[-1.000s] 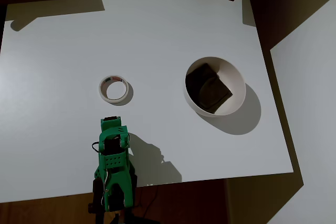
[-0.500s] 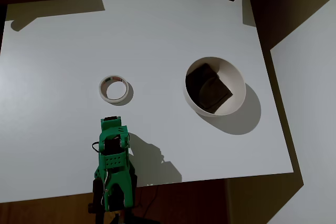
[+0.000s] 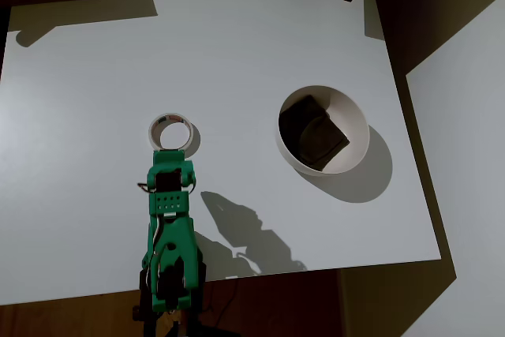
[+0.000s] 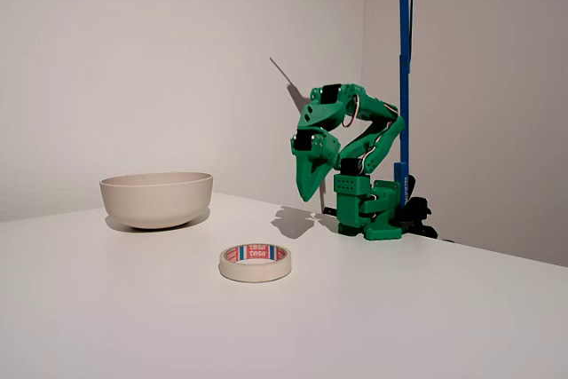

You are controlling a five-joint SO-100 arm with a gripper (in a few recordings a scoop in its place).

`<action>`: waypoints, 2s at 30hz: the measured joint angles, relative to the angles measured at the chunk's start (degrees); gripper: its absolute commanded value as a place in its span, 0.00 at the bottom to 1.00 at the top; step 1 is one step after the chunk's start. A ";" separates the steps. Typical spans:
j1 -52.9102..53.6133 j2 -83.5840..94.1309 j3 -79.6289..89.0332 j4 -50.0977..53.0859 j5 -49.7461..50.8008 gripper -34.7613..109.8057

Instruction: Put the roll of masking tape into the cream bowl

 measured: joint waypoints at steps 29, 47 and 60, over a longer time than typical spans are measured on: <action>0.88 -42.36 -17.05 -11.07 3.16 0.39; -2.02 -54.40 -17.23 -16.17 6.86 0.37; -5.62 -55.11 -17.23 -17.40 9.23 0.18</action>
